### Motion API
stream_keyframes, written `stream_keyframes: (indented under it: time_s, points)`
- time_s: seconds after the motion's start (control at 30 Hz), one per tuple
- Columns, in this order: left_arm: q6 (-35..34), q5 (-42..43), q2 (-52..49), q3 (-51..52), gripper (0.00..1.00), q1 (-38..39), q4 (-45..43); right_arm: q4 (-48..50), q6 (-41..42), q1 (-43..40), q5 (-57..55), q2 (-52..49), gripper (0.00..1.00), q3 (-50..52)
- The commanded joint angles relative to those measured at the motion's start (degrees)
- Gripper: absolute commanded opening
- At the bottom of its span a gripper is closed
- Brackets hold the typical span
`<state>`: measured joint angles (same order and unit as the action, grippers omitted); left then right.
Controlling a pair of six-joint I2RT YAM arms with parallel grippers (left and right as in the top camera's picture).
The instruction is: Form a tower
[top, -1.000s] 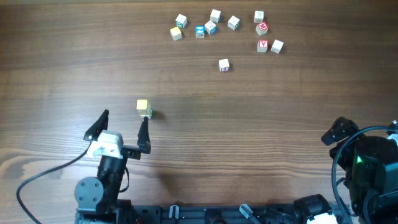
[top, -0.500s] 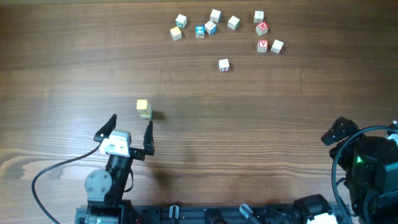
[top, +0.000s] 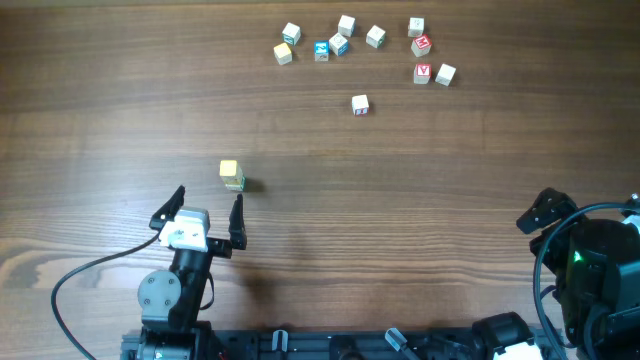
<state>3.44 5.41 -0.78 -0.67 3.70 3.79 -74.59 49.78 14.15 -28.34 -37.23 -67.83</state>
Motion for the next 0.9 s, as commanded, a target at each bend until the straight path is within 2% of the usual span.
stream_keyframes:
  time_s: [0.0, 0.73, 0.87]
  points:
    - [0.8, -1.0, 0.6, 0.3, 1.0, 0.2, 0.3, 0.0, -0.1, 0.1, 0.1, -0.2, 1.0, 0.0]
    - [0.8, -1.0, 0.6, 0.3, 1.0, 0.2, 0.3, 0.0, -0.1, 0.0, 0.0, 0.0, 1.0, 0.0]
    - [0.8, -1.0, 0.6, 0.3, 1.0, 0.2, 0.3, 0.1, -0.2, -3.9, 0.1, 1.4, 1.0, 0.1]
